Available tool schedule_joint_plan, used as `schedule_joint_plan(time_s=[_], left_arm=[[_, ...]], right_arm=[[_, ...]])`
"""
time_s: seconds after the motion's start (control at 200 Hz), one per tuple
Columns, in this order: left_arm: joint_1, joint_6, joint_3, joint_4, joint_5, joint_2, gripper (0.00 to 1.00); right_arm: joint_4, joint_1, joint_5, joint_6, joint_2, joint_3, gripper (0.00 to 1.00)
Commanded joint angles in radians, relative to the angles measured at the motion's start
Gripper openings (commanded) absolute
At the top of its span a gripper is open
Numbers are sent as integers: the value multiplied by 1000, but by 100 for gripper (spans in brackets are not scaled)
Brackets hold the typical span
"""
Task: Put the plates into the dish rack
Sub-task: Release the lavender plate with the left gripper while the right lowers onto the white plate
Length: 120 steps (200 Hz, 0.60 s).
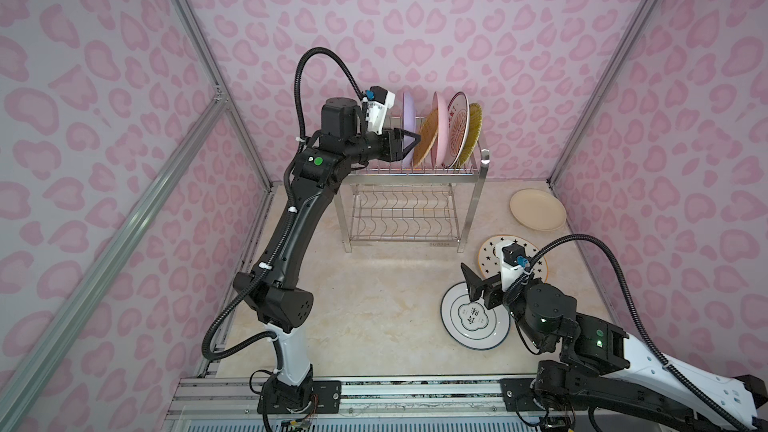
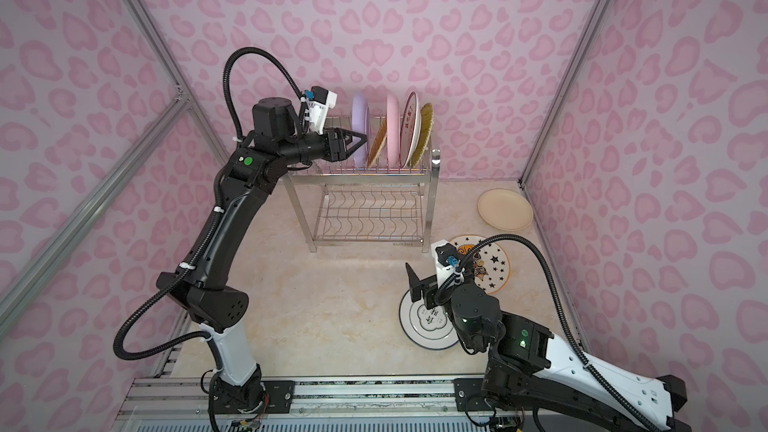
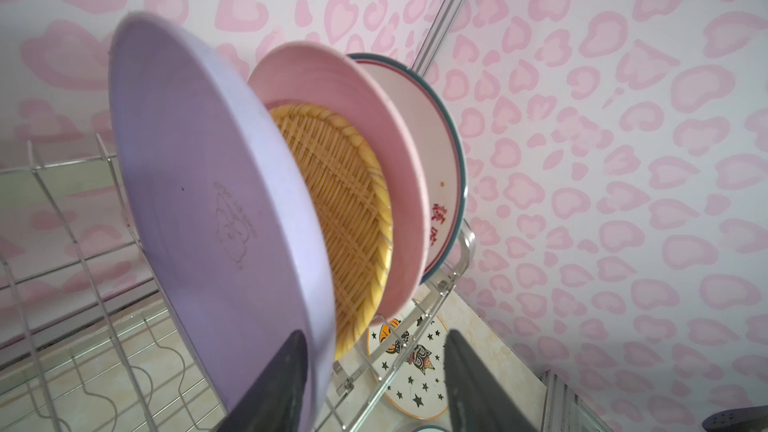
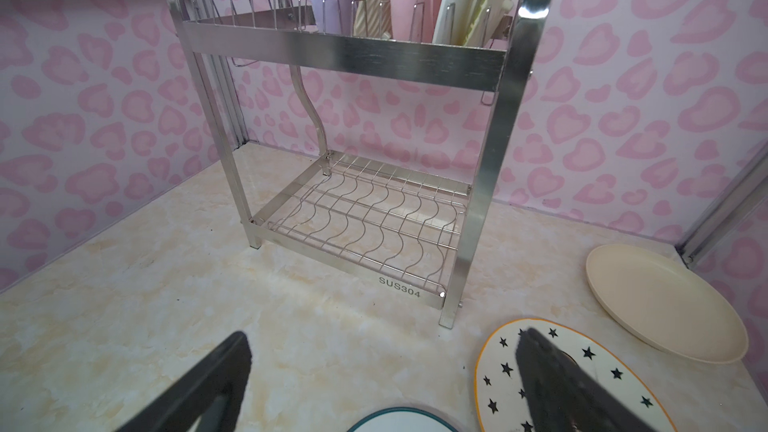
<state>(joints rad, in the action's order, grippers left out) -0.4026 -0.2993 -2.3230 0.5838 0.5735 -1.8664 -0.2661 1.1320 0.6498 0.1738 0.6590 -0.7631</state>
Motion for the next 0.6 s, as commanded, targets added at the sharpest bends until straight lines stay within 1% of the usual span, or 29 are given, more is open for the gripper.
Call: schedule_joint_plan(time_s=[0.0,0.085,0.19,0.245,0.285,0.34,0.43,0.53,0.595], left_arm=[[2,-15,1,-35,-1,45,68],[6,-22,-2,-34,5,67,72],[11,-44,8,-20,-6,106,75],[14,-60,38,-25,9,145,79],[17,-73,82,-40,27,187,83],[18,-89,182,-76,40,266,85],[21,-133,429,-192,18,432,88],[33,-211,733,-364,-7,643,91],[38,-245,878,-418,-22,757,93]], right_arm=[[-35,-7,40,50,-18,-6,100],[-66,-18,24,76,-30,-16,100],[-108,-22,56,129,-54,-11,100],[-172,-39,62,176,-58,-25,100],[-238,-65,47,222,-53,-41,100],[-312,-114,0,284,-50,-52,100],[-370,-215,-142,378,-57,-15,100],[-362,-344,-305,506,-83,86,100],[-348,-425,-398,590,-104,155,100]])
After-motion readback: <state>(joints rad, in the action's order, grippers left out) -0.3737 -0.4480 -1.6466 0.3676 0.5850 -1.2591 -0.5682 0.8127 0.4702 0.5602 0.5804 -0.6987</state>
